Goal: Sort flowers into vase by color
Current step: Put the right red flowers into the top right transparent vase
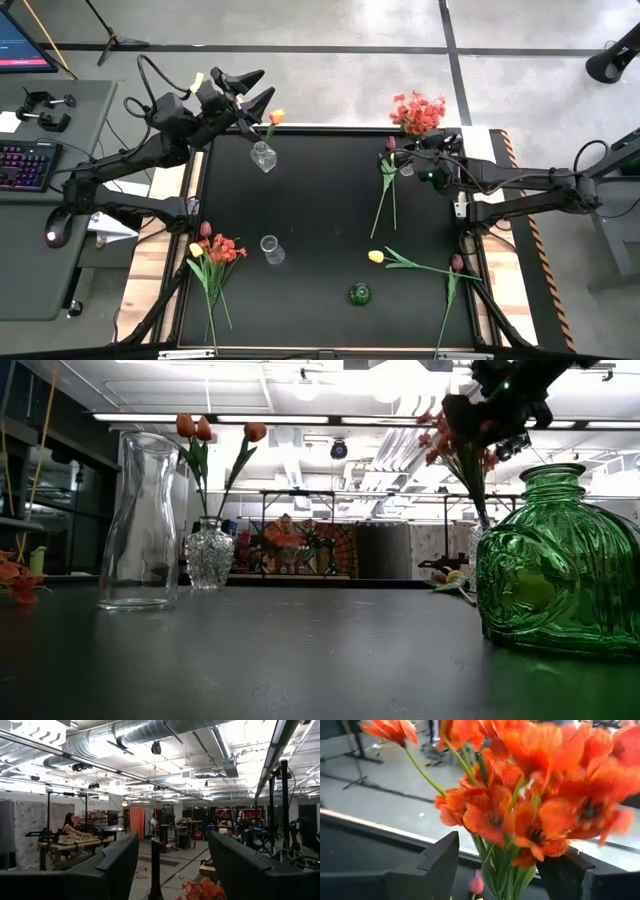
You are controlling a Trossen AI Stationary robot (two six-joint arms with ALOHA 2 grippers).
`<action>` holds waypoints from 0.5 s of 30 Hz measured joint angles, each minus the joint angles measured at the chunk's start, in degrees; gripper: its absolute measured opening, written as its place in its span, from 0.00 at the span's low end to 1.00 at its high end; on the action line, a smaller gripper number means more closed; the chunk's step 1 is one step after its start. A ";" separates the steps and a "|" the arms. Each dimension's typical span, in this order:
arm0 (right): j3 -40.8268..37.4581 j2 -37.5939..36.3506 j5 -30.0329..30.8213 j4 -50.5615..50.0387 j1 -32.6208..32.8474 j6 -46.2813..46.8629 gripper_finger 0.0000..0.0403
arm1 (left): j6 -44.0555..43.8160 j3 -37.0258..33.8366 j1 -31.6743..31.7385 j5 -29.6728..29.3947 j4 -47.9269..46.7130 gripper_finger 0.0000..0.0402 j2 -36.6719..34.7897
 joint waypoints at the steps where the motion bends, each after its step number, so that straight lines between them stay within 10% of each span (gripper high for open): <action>1: 0.98 -0.02 -1.43 -2.03 0.00 0.96 0.59 | 0.00 0.00 0.00 -0.01 0.02 0.57 -0.19; 15: 8.31 -0.04 -21.07 -29.35 0.00 6.14 0.59 | -0.18 0.00 1.17 -0.17 -0.82 0.57 -1.91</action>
